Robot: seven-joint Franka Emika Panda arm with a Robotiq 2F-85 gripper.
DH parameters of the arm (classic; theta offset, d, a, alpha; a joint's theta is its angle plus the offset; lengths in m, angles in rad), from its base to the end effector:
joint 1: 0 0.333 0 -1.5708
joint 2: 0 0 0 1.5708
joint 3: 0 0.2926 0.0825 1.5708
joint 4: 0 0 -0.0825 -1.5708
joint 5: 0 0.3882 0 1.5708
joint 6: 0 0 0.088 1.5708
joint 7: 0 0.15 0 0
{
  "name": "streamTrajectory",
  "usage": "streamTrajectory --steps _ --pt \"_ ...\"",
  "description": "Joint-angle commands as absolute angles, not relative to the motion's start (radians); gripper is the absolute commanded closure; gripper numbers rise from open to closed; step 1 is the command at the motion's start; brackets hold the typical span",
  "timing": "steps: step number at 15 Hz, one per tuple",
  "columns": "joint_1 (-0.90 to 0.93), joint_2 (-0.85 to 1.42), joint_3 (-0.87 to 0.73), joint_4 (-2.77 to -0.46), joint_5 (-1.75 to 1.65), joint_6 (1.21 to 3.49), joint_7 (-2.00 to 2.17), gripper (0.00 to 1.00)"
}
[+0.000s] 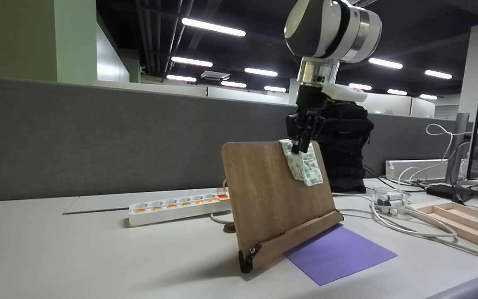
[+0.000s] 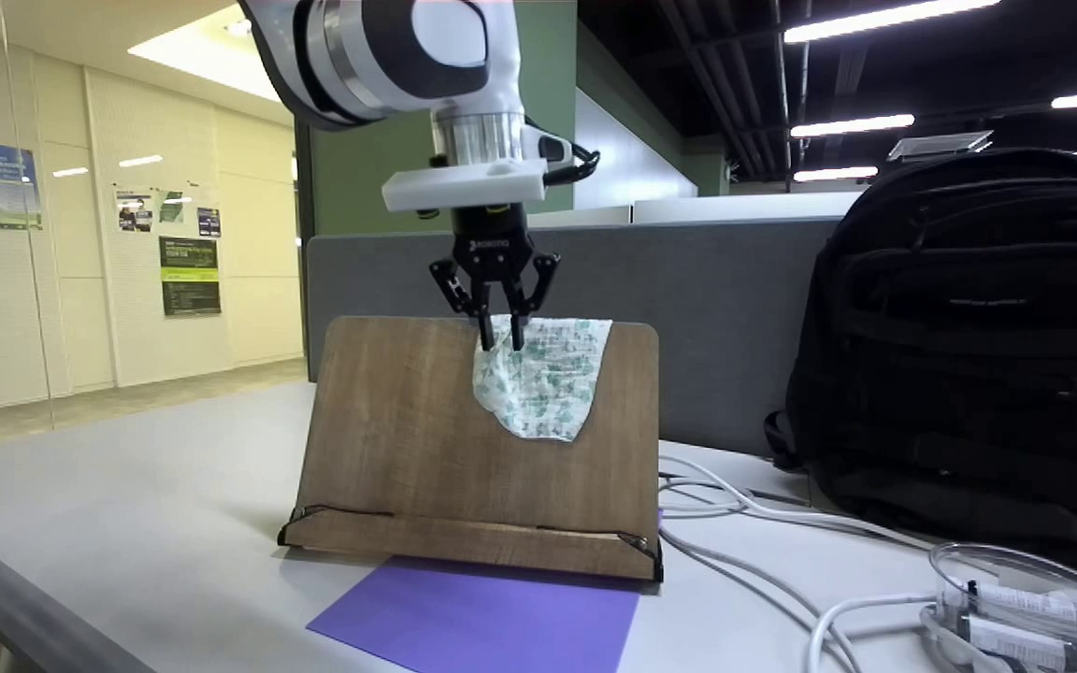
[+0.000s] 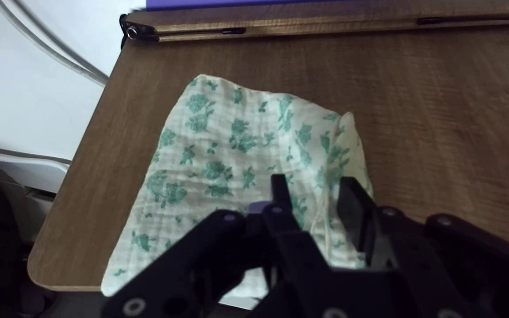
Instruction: Remove the cloth from the wooden object and put it on the table.
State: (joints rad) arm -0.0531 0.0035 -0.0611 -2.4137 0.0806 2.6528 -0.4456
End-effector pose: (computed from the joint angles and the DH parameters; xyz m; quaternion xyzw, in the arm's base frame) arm 0.5197 -0.0602 0.2639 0.9841 0.1310 0.1192 0.0105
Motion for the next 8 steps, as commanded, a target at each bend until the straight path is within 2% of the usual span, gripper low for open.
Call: streamTrajectory --steps 1,3,8 --pt "-0.056 0.022 -0.059 -2.384 0.107 2.636 -0.481 0.95" --pt "-0.056 0.025 -0.057 -2.382 0.114 2.633 -0.492 1.0" --pt "-0.061 0.011 -0.058 -2.392 0.141 2.622 -0.516 1.0"
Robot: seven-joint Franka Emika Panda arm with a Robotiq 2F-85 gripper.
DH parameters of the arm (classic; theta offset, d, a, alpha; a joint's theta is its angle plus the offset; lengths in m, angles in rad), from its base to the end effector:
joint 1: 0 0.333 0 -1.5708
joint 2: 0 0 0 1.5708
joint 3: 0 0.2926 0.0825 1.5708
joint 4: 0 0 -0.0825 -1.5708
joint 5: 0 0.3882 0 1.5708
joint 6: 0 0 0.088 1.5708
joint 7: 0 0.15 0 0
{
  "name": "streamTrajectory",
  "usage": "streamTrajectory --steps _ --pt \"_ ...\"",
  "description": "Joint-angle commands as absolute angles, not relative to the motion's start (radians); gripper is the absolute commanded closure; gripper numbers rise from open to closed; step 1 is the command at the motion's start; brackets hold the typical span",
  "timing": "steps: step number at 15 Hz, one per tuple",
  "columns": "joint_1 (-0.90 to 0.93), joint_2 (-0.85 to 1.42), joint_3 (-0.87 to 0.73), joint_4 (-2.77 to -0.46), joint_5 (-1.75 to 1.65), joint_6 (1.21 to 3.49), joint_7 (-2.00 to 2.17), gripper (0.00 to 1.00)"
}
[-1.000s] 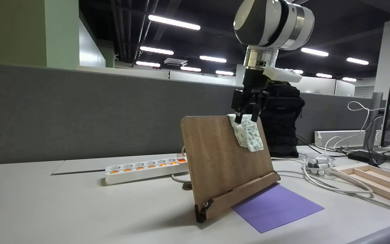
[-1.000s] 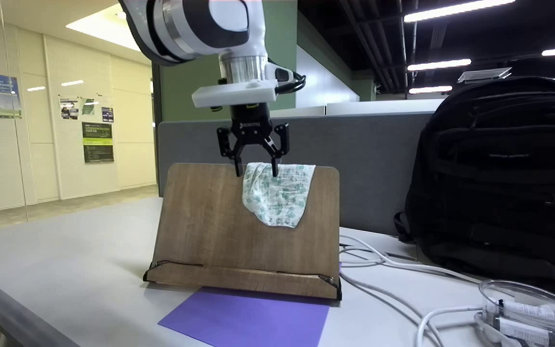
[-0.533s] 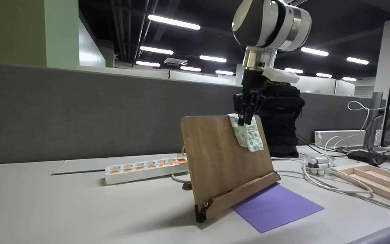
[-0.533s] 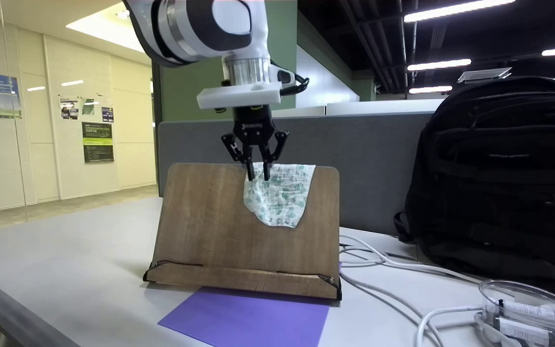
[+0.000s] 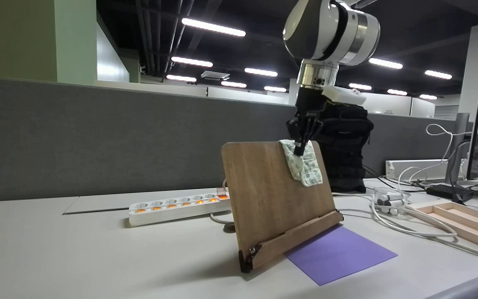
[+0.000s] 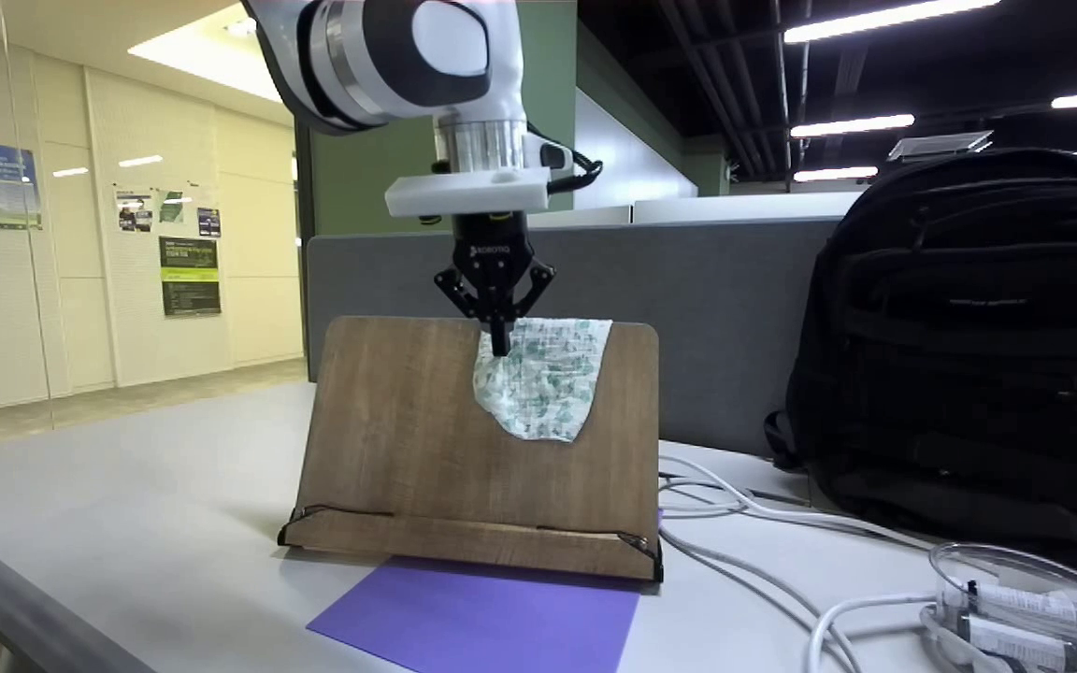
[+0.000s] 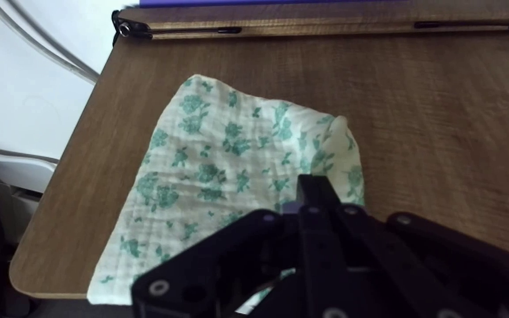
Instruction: Remove the cloth from the wooden object and put it on the table.
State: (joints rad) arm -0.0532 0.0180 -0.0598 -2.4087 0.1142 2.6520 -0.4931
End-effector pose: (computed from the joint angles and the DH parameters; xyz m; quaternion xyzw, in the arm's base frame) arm 0.5203 -0.0599 0.2584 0.9831 0.1413 0.1166 0.0032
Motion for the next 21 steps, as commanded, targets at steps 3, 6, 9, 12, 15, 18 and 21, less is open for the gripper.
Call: streamTrajectory --steps 3,6,9,12,15,18,21 --pt "-0.065 -0.011 -0.061 -2.402 0.15 2.619 -0.514 1.0" --pt "-0.079 -0.067 -0.078 -2.444 0.114 2.625 -0.469 1.0" --pt "-0.121 -0.159 -0.109 -2.504 -0.037 2.682 -0.289 1.0" --pt "-0.194 -0.271 -0.128 -2.561 -0.189 2.686 -0.135 1.0" --pt "-0.286 -0.4 -0.12 -2.631 -0.286 2.665 -0.003 1.0" --pt "-0.377 -0.518 -0.117 -2.702 -0.309 2.628 0.082 1.0" --pt "-0.464 -0.569 -0.107 -2.759 -0.31 2.612 0.162 1.0"
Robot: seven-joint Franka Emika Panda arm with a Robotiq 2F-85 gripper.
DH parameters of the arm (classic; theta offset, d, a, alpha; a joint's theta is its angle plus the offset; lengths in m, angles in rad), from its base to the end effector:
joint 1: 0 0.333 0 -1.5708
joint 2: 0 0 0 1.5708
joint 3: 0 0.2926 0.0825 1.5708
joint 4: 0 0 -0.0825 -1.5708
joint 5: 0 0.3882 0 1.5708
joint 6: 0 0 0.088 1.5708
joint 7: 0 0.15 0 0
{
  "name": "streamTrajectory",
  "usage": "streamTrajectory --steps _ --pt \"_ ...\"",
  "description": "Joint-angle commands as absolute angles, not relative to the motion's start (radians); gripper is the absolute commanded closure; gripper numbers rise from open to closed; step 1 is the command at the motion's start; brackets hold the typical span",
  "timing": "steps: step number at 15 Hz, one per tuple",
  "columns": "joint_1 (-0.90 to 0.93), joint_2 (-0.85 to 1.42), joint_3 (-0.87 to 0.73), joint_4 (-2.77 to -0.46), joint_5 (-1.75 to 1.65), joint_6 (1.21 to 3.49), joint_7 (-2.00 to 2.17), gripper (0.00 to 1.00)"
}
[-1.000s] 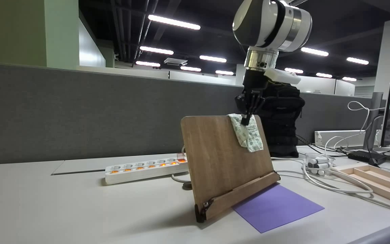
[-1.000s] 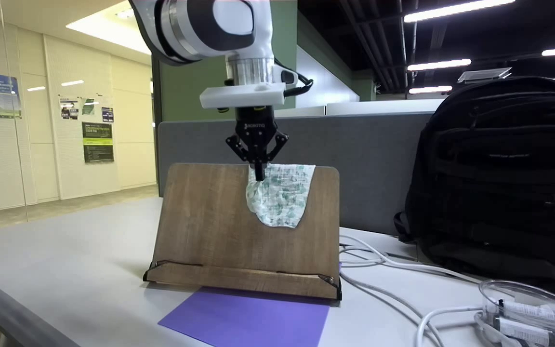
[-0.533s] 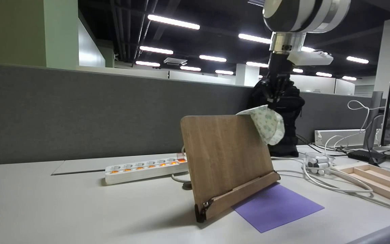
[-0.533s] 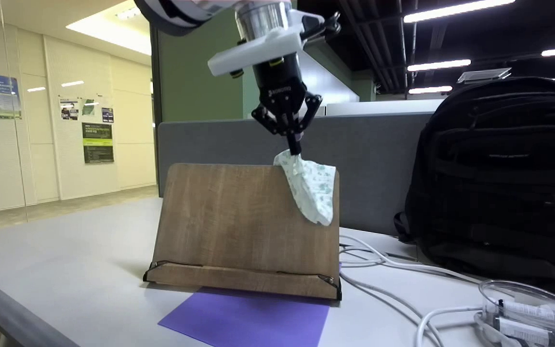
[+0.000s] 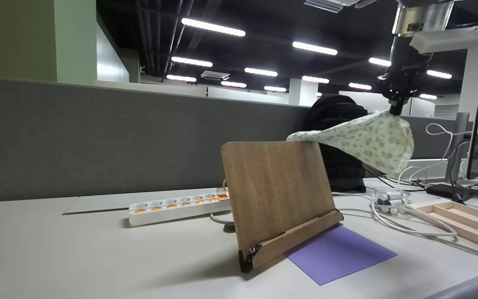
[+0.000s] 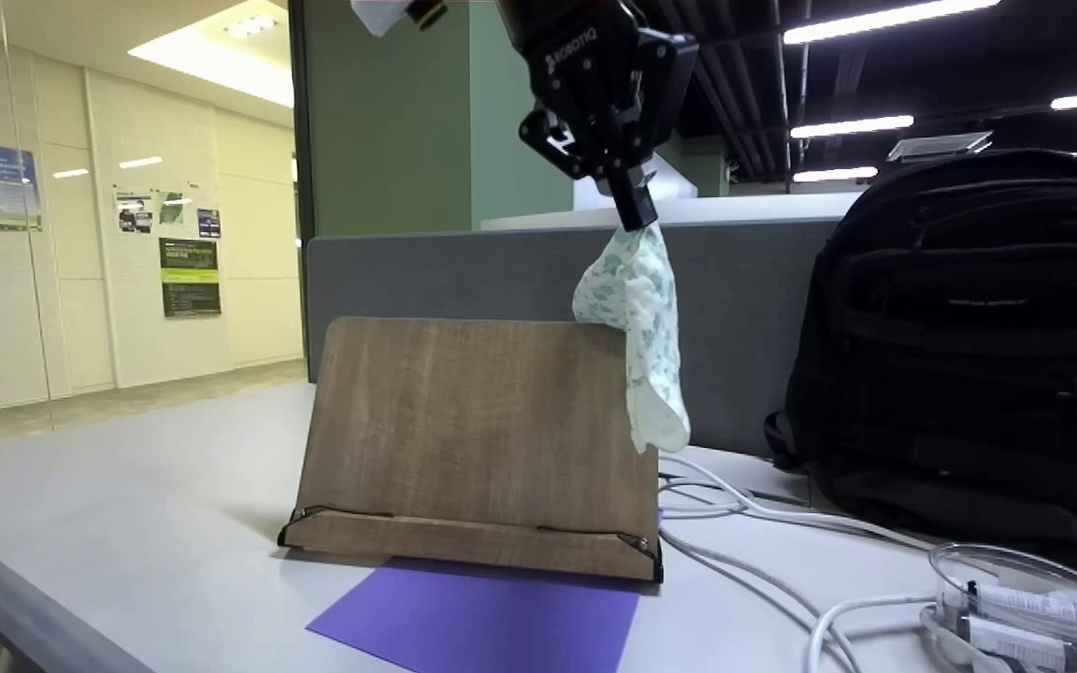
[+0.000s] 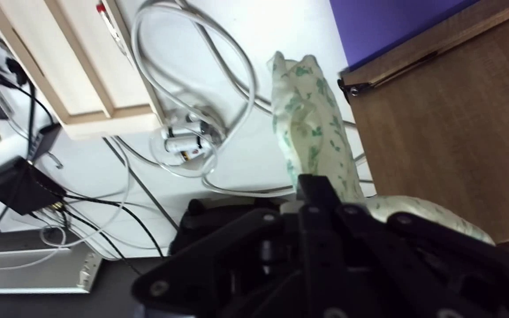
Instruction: Remove the cloth from the wooden object and put it on the table.
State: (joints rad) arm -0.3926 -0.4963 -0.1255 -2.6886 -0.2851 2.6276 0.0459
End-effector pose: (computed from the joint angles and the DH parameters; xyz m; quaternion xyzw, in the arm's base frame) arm 0.3848 -0.2134 0.3702 0.9599 -0.1670 0.1947 0.1129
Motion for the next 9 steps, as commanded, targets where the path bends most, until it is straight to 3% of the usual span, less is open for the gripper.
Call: streamTrajectory --steps 1,9 --pt "-0.485 -0.573 -0.105 -2.774 -0.301 2.605 0.188 1.0" --pt "-0.502 -0.403 -0.092 -2.76 -0.189 2.681 0.368 1.0"
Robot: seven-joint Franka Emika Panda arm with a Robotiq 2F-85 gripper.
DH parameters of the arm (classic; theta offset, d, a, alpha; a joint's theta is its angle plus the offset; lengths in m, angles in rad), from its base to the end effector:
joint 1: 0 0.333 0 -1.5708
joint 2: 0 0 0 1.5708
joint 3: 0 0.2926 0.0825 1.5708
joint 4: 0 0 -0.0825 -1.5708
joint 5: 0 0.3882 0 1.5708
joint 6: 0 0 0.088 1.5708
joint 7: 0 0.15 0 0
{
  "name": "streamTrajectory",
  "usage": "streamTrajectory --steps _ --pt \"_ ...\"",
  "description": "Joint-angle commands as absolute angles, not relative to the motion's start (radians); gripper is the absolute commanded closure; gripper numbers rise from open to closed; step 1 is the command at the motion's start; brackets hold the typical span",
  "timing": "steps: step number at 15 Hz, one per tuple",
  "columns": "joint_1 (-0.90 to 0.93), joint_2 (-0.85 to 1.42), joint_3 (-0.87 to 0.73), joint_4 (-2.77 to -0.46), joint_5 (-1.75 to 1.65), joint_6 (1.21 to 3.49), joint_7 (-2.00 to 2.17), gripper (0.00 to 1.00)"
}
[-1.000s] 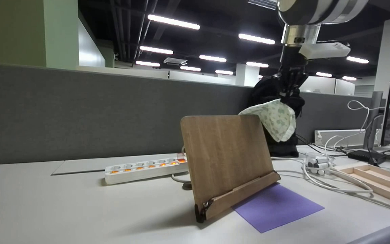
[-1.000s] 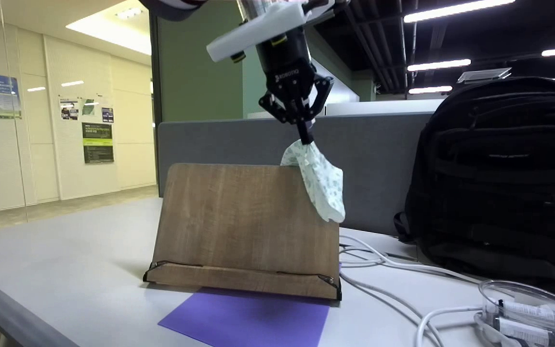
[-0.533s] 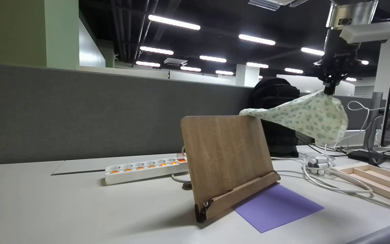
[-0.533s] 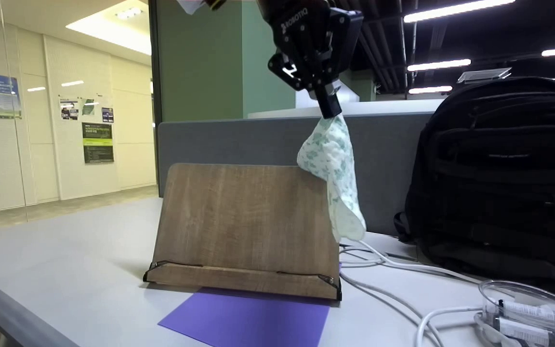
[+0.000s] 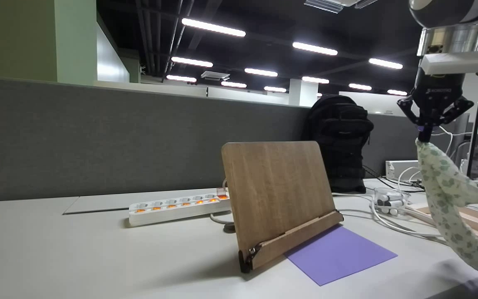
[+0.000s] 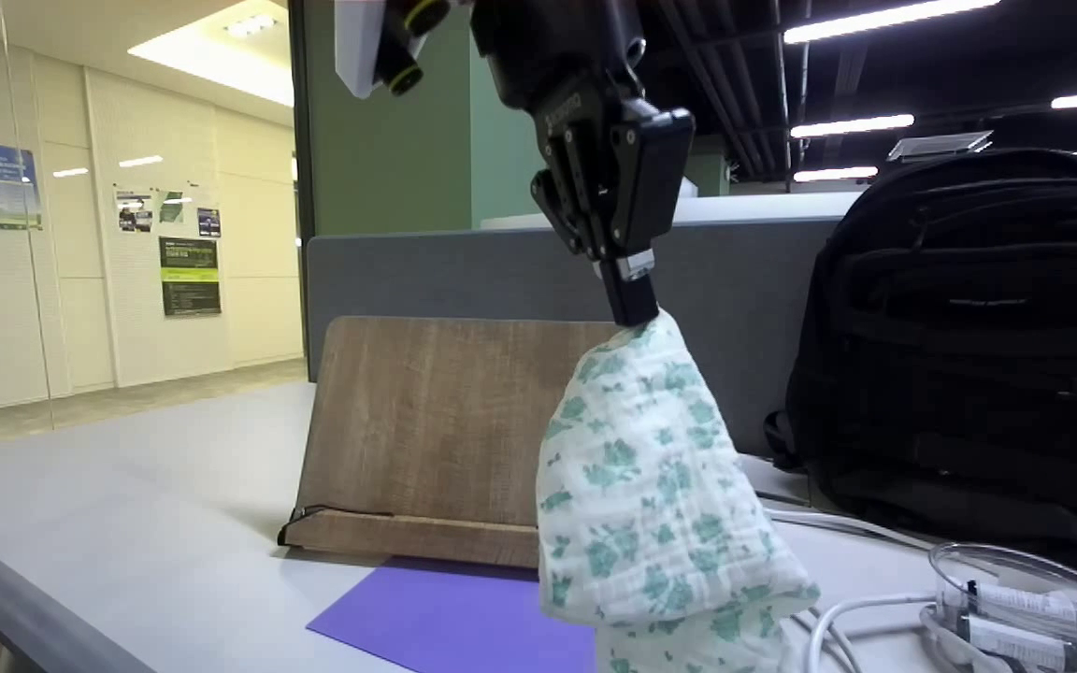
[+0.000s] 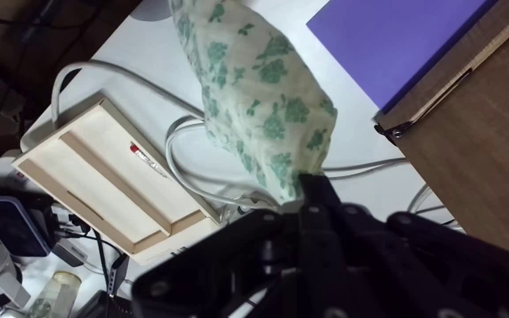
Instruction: Remove the cloth from the wooden object and put it on the table.
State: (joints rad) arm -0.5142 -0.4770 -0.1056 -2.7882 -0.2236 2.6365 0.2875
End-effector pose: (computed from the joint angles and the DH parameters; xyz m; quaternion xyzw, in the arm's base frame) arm 0.3395 -0.2341 0.3149 0.9216 -0.3497 0.1526 0.0705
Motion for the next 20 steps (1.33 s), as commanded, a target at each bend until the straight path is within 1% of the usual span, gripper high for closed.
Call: streamTrajectory --steps 1,6,8,9,10,12,13,15,16,18,20 --pt "-0.494 -0.374 -0.088 -2.749 -0.171 2.699 0.379 1.0" --pt "-0.435 -0.242 -0.068 -2.689 -0.097 2.79 0.413 1.0" --pt "-0.405 -0.198 -0.068 -2.664 -0.074 2.793 0.42 1.0" --pt "-0.395 -0.178 -0.068 -2.649 -0.069 2.782 0.43 0.74" --pt "-0.382 -0.159 -0.07 -2.635 -0.061 2.771 0.441 0.73" --pt "-0.36 -0.129 -0.077 -2.612 -0.048 2.757 0.467 0.6" --pt "-0.35 -0.118 -0.081 -2.604 -0.042 2.757 0.475 0.52" --pt "-0.327 -0.107 -0.088 -2.593 -0.034 2.757 0.48 0.4" --pt "-0.314 -0.108 -0.09 -2.593 -0.029 2.756 0.469 0.32" --pt "-0.293 -0.112 -0.092 -2.592 -0.026 2.749 0.452 0.2" --pt "-0.27 -0.123 -0.091 -2.597 -0.019 2.733 0.427 0.06"
